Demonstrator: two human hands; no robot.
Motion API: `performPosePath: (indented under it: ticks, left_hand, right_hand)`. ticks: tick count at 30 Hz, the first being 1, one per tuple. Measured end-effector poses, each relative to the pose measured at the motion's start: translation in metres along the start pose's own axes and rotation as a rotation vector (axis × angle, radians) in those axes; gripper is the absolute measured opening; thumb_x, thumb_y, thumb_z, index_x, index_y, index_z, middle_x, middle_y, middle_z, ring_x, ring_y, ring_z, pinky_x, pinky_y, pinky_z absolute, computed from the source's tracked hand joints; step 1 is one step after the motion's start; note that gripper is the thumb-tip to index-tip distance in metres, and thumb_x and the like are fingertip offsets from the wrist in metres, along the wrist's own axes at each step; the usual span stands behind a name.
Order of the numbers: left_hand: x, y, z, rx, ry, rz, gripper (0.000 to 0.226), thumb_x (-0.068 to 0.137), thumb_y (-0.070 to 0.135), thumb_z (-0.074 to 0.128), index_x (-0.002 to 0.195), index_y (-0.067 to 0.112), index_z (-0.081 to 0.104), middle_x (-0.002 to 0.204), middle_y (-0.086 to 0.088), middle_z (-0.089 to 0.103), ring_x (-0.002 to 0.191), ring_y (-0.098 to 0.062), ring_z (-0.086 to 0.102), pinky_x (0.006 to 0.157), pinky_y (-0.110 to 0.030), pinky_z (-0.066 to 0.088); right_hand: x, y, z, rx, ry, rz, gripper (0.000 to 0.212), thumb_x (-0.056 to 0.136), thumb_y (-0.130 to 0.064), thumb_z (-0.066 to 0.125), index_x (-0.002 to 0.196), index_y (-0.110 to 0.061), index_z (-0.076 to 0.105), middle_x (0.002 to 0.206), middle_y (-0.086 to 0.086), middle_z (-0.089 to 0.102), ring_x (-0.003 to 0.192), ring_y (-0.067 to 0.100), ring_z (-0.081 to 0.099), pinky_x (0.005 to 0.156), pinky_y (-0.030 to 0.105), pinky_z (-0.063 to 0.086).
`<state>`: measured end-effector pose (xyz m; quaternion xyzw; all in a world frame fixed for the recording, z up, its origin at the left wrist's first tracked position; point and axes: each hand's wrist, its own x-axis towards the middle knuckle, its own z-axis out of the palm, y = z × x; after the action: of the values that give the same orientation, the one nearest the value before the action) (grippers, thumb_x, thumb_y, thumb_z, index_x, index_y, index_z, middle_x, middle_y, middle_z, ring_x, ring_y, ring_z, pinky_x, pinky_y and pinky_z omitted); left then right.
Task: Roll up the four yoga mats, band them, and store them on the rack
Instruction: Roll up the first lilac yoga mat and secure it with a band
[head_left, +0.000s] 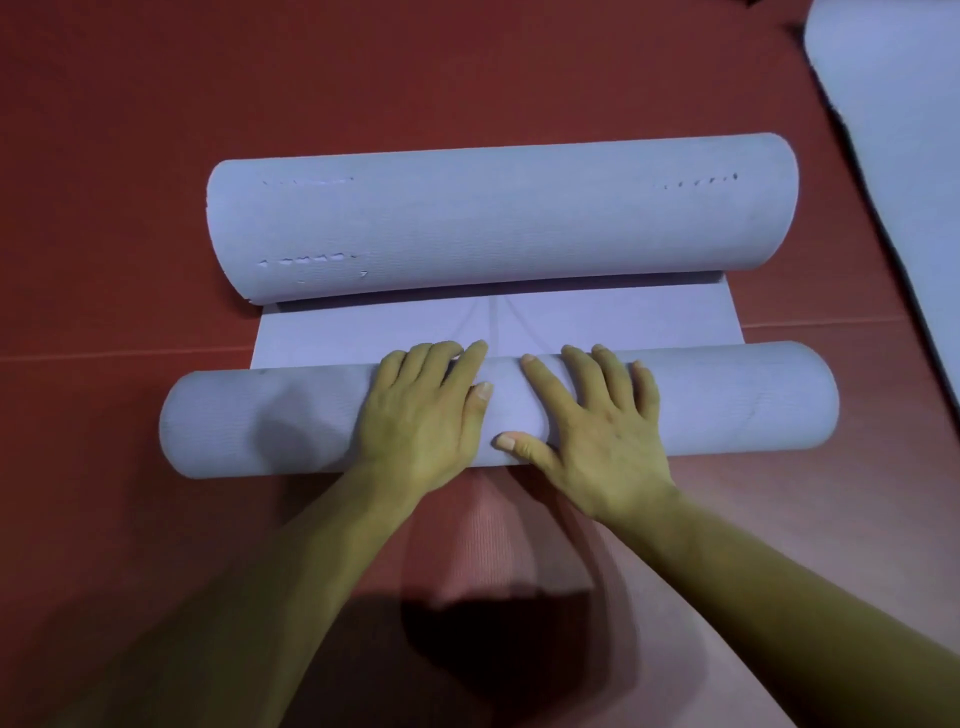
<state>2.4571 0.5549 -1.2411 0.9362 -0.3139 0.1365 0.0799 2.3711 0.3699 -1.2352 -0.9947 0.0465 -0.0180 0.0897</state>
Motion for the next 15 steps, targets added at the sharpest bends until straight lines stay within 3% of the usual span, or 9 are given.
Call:
performPosePath:
  ticks: [5,11,15]
  left_hand:
    - [-0.019,-0.003,0.006,-0.029,0.063,0.039,0.044,0.101,0.039,0.048,0.134,0.016,0.065,0.133,-0.018,0.061,0.122,-0.039,0.057,0.104,-0.051,0.042]
    - [0.010,-0.013,0.008,0.066,0.002,0.040,0.044,0.100,0.043,0.044,0.128,0.019,0.068,0.122,-0.015,0.067,0.109,-0.034,0.063,0.094,-0.047,0.047]
    - [0.021,-0.019,0.008,0.014,0.025,0.051,0.047,0.101,0.045,0.043,0.126,0.016,0.070,0.122,-0.013,0.068,0.108,-0.031,0.066,0.092,-0.046,0.048]
  right_hand:
    - [0.012,0.003,0.001,-0.006,0.027,-0.020,0.082,0.091,-0.081,0.029,0.146,-0.025,0.054,0.145,0.013,0.053,0.139,0.039,0.043,0.113,0.060,0.027]
    - [0.011,0.007,0.006,-0.012,0.178,-0.059,0.078,0.090,-0.080,0.040,0.145,-0.026,0.056,0.147,0.014,0.050,0.139,0.039,0.042,0.112,0.059,0.024]
    - [0.013,0.011,0.012,-0.040,0.175,-0.058,0.078,0.091,-0.078,0.042,0.149,-0.028,0.052,0.149,0.012,0.050,0.141,0.039,0.042,0.115,0.061,0.024]
